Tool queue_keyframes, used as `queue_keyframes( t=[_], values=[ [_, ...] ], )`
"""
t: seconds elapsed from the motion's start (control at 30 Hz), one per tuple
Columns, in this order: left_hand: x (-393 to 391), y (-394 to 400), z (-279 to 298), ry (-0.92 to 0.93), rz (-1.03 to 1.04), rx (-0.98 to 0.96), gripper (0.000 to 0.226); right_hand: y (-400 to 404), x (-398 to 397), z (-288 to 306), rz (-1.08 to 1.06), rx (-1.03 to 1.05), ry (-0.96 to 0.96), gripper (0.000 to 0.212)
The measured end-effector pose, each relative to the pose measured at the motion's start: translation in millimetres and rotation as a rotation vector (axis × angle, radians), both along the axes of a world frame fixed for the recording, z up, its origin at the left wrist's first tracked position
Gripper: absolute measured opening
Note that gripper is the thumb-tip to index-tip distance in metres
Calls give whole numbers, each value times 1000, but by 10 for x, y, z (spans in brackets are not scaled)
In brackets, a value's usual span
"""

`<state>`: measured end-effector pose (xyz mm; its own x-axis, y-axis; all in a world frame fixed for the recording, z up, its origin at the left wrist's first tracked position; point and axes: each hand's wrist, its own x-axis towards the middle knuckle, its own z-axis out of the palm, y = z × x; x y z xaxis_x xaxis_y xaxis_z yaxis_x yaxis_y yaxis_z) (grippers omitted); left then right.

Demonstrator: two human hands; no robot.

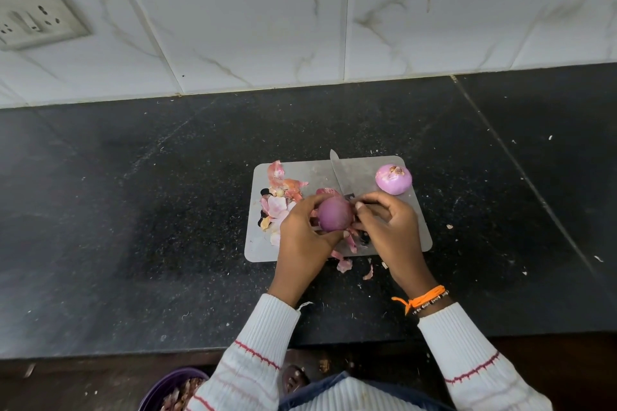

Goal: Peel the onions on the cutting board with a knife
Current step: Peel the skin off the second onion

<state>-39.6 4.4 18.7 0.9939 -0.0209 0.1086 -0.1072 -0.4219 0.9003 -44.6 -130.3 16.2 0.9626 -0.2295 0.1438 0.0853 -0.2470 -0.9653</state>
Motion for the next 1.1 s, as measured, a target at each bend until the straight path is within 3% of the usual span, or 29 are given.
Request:
queue_keyframes(
  t=[0.4, 0.57, 1.1],
  values=[
    [-3, 23, 9, -36, 22, 97, 55, 51, 5, 53, -26, -311, -195, 9],
    [-10, 20, 15, -12, 18, 69, 54, 66, 23, 35, -2, -444, -170, 5],
    [-43, -1, 46, 46, -129, -85, 56, 10, 65, -44, -47, -431, -12, 6]
  ],
)
